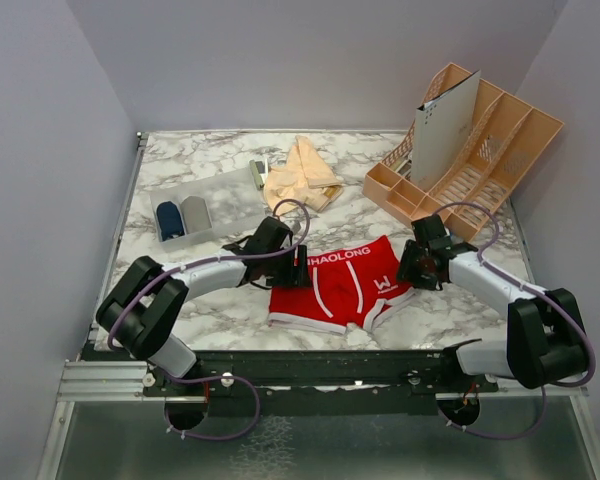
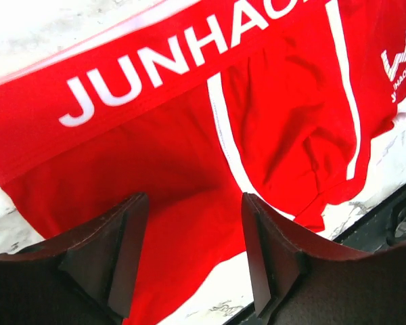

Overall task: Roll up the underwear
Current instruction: Flatten out the underwear at the center of the board, then fold the underwear at the center of the board.

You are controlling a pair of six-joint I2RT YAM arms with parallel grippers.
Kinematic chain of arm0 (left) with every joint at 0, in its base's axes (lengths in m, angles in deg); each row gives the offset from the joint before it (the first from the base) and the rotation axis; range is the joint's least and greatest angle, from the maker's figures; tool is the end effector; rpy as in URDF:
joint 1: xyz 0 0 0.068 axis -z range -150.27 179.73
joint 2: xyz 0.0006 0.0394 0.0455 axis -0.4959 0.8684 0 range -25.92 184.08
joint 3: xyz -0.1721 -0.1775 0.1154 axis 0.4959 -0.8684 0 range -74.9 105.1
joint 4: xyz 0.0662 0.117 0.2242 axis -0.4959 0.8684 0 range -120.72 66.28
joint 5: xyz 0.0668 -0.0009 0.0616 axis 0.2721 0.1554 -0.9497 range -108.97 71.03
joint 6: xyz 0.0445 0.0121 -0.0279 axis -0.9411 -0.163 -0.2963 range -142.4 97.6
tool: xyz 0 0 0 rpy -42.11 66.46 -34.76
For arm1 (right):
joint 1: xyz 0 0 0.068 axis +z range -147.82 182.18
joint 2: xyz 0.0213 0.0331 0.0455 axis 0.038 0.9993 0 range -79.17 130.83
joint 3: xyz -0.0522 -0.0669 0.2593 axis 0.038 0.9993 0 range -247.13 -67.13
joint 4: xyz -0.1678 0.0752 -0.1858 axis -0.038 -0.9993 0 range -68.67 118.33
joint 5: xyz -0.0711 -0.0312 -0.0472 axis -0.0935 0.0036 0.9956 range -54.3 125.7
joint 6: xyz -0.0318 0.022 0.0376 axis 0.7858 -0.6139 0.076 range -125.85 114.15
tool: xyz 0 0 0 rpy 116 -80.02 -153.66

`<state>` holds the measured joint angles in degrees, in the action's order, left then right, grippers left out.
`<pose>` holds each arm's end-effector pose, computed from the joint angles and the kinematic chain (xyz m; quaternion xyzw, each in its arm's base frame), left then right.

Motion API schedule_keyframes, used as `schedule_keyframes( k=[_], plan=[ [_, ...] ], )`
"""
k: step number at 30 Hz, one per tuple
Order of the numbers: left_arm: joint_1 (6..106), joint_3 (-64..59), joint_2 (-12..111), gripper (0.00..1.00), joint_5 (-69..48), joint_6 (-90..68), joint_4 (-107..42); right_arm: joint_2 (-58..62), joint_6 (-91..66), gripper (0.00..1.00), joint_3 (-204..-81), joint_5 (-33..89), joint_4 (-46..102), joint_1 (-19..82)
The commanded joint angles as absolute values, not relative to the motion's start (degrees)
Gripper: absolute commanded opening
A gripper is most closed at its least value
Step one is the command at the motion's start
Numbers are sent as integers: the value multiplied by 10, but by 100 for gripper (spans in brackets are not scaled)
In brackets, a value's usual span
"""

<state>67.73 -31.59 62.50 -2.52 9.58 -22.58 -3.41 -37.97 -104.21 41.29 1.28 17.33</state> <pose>0.2245 -0.1882 0.1596 0.0943 0.9356 -0.2901 0.1777 0.2217 0.0564 0.1633 0.1542 0.9643 0.0406 0.2114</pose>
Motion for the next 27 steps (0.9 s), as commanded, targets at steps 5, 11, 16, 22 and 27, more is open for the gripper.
schedule_keyframes(
  k=[5, 11, 16, 22, 27],
  plan=[
    [653, -338, 642, 63, -173, 63, -188, -59, -384, 60, -1044, 414, 0, 171],
    [635, -325, 635, 63, -165, 28, -178, -53, -372, 58, -1040, 379, 7, 171],
    [635, -309, 640, 64, -128, 18, -183, -46, -366, 54, -1028, 302, 24, 171],
    [635, -285, 633, 65, -106, 17, -175, -59, -380, 52, -992, 274, 36, 171],
    [635, -248, 610, 65, -70, 20, -170, -74, -387, 33, -992, 287, 30, 171]
  ],
)
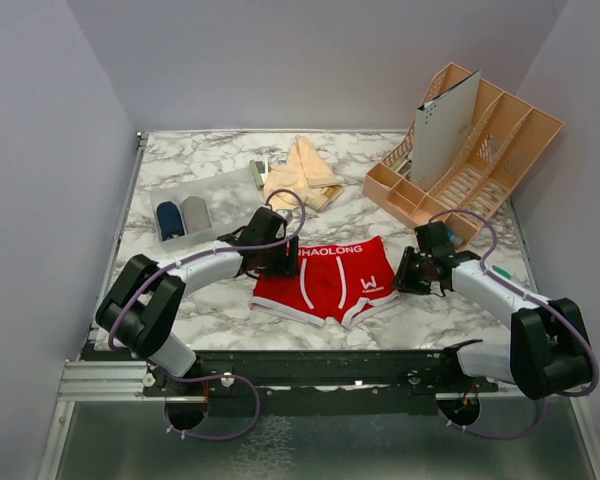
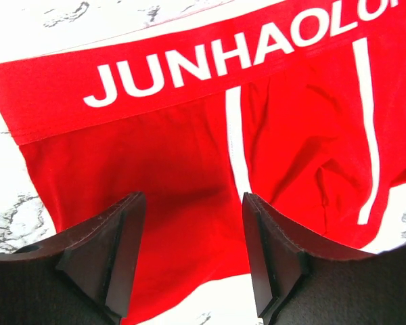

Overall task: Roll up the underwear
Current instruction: Fold the underwear at the center of the board.

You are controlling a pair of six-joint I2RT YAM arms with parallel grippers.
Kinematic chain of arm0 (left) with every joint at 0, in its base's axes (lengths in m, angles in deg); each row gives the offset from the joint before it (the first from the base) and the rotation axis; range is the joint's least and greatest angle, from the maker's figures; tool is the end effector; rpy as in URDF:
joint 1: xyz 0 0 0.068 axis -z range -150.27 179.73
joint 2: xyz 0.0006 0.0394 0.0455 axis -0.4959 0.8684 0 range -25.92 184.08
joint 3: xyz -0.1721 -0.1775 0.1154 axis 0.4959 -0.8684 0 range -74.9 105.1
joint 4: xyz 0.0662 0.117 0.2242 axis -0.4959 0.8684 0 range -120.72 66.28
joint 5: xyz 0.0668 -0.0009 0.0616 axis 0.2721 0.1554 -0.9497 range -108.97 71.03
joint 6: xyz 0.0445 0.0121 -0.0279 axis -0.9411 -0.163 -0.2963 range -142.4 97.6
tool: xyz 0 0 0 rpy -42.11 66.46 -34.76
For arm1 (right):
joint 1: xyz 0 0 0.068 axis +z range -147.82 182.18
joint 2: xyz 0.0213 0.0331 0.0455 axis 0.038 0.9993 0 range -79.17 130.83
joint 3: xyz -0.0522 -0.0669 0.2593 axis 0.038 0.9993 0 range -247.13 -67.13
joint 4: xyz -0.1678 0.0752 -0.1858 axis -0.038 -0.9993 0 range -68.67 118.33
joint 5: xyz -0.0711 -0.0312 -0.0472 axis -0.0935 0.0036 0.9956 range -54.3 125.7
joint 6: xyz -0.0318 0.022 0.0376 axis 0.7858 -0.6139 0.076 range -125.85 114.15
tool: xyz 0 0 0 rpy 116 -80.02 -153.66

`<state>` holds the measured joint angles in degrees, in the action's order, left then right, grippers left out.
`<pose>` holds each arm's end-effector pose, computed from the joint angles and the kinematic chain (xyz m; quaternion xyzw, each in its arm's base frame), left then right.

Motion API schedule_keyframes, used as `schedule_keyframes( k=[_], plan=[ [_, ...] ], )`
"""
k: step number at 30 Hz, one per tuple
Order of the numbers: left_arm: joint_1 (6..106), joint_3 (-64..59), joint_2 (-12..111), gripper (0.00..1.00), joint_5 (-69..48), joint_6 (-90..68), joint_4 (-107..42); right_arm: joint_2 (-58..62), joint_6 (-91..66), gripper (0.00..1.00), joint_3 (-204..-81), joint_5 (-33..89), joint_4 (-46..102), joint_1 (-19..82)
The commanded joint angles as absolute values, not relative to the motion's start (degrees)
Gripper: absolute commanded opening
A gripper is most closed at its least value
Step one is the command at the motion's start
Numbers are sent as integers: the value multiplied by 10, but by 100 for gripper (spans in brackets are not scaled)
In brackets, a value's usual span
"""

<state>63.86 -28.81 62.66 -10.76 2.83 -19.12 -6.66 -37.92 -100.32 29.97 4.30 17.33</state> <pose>0.2444 -0.1718 0.1678 0.0956 0.9443 -0.2114 0.2334 0.2088 0.0601 0.1586 0.1316 0.9630 0.1368 0.1914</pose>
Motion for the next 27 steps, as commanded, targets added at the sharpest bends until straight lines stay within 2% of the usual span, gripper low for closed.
schedule_keyframes(
  k=[1, 4, 9, 11, 18, 27],
  plan=[
    [636, -236, 608, 65, -61, 22, -170, -74, -384, 31, -993, 286, 29, 171],
    [648, -194, 614, 65, -46, 36, -174, -72, -380, 12, -988, 273, 36, 171],
    [685, -87, 691, 65, -42, 63, -173, -74, -392, 10, -976, 262, 54, 171],
    [704, -32, 737, 65, -55, 76, -161, -82, -398, 4, -971, 266, 57, 171],
    [763, 162, 919, 65, -103, 122, -98, -116, -429, 1, -932, 250, 100, 171],
    [792, 290, 1031, 65, -127, 201, -89, -121, -425, 0, -905, 233, 126, 171]
  ],
)
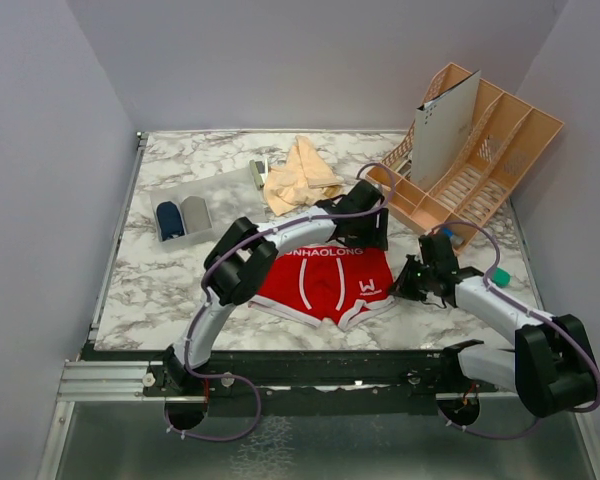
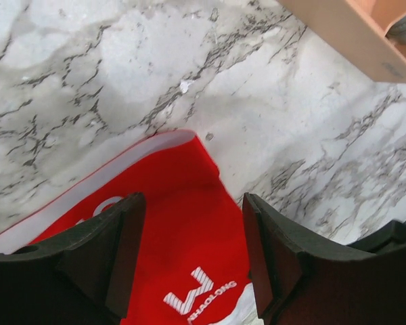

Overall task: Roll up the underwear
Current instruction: Fold the underwear at the center of the board.

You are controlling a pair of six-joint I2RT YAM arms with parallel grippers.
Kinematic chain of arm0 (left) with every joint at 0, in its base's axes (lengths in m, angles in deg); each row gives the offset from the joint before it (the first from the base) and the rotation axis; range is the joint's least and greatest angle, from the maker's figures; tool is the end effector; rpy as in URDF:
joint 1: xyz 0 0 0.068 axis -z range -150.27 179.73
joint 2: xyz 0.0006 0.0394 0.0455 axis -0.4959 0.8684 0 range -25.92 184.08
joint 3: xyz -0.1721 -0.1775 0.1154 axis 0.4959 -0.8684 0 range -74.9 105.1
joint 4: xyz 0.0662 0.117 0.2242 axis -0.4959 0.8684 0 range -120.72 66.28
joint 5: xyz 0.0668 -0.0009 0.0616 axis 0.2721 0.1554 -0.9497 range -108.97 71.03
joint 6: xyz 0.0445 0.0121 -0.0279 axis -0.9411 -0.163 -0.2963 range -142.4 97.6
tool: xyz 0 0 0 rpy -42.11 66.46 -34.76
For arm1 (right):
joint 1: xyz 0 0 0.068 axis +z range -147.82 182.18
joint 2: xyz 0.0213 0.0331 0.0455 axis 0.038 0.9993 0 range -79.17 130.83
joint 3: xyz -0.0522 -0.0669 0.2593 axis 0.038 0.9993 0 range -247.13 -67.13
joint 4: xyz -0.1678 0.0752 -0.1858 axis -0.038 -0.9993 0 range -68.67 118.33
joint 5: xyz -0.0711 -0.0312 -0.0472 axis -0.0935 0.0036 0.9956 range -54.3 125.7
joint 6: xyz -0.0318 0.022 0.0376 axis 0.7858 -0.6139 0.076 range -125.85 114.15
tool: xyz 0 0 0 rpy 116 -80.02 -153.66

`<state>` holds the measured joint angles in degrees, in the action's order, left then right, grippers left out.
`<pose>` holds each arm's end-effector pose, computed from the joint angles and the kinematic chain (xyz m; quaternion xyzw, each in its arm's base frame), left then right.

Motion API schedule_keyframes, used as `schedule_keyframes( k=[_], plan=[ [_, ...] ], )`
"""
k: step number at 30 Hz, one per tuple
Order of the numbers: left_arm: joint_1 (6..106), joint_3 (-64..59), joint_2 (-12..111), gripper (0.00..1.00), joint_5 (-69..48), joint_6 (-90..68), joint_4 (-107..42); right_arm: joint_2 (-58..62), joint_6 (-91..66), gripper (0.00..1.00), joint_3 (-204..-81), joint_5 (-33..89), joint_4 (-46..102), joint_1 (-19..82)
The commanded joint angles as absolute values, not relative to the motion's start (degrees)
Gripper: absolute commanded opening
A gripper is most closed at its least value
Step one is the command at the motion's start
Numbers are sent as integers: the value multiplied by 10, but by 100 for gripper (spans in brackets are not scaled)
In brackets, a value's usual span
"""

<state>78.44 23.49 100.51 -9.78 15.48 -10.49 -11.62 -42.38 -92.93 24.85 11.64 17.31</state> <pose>0.3216 -0.3748 0.1823 0.1163 0.9246 -0.2979 0.2070 0.1903 0.0583 0.1462 0.1526 0.9461 0.1999 0.2040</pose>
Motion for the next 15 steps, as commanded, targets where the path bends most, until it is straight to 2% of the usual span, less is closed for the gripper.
schedule_keyframes(
  k=[1, 3, 6, 15],
  plan=[
    [794, 301, 1039, 64, -127, 206, -87, -123, -423, 0, -904, 235, 125, 171],
    [797, 321, 1055, 64, -126, 214, -82, -125, -421, 0, -900, 234, 126, 171],
    [799, 343, 1075, 53, -126, 216, -78, -129, -421, 0, -895, 226, 130, 171],
    [807, 393, 1125, 51, -146, 191, -26, -135, -417, 0, -895, 220, 129, 171]
  ],
)
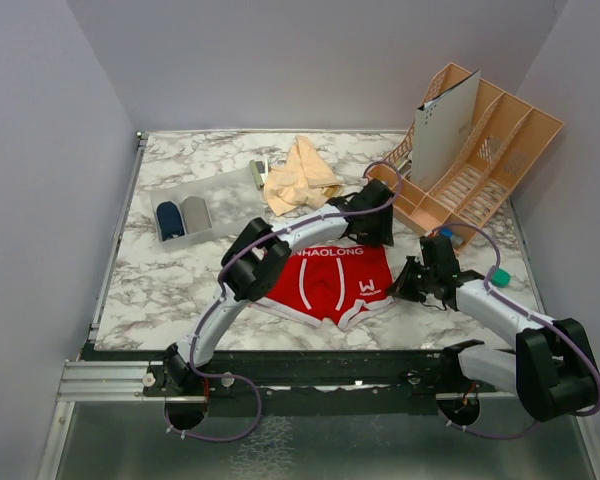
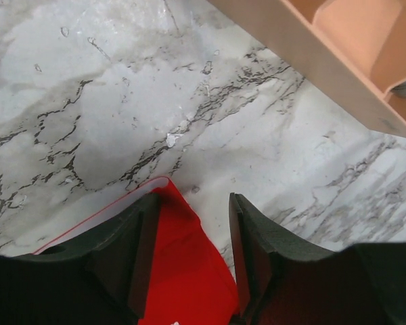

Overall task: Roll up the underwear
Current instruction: Fold the underwear at the center of the board.

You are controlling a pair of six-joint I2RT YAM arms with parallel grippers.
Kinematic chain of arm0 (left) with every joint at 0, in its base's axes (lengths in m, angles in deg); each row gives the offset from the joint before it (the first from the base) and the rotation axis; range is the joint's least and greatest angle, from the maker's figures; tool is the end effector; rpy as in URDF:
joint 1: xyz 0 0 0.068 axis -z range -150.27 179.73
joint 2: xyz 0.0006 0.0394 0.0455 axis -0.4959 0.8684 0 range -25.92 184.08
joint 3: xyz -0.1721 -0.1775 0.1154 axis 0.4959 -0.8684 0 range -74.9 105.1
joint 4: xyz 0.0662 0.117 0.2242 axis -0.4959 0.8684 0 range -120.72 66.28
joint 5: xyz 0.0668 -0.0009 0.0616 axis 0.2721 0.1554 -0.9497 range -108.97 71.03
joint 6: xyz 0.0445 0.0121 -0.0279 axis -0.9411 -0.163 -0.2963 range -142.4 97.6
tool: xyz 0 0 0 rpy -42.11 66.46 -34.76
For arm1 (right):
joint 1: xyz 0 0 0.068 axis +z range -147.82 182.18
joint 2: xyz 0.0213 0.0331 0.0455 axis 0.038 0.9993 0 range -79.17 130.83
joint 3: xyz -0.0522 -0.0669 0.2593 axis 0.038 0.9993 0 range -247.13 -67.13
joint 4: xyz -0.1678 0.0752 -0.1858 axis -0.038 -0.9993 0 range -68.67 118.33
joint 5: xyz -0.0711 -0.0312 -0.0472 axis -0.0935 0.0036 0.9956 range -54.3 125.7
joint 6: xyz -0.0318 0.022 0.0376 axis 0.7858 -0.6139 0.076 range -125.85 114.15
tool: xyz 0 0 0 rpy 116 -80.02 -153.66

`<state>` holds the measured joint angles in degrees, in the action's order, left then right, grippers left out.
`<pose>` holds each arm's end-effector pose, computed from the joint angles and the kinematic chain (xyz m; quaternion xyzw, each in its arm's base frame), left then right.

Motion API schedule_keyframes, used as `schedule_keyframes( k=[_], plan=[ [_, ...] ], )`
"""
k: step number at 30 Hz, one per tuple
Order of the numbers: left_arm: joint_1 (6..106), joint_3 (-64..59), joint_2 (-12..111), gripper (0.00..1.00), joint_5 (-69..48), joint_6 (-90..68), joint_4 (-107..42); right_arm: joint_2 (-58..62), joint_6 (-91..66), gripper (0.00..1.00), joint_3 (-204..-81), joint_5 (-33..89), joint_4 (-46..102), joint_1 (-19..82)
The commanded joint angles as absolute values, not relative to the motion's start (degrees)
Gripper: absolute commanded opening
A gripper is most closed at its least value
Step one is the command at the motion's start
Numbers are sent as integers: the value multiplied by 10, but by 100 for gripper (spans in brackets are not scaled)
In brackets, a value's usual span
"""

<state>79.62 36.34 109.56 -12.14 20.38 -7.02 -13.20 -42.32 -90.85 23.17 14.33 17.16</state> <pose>0.3379 -0.4077 0.1716 0.0791 0.9286 -0.2975 0.2071 0.1860 0.0577 0.1438 0.1462 0.9404 0.2194 0.2146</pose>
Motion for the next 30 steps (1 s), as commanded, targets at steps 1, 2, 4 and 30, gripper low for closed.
schedule_keyframes(
  k=[1, 2, 4, 30],
  plan=[
    [809, 399, 1129, 51, -150, 186, -17, -136, -417, 0, -895, 219, 129, 171],
    [812, 405, 1134, 52, -155, 180, -9, -137, -417, 0, -895, 218, 128, 171],
    [817, 414, 1140, 52, -164, 167, 5, -141, -416, 0, -895, 219, 127, 171],
    [841, 509, 1212, 9, -236, 109, 118, -142, -407, 0, -904, 212, 120, 171]
  ],
)
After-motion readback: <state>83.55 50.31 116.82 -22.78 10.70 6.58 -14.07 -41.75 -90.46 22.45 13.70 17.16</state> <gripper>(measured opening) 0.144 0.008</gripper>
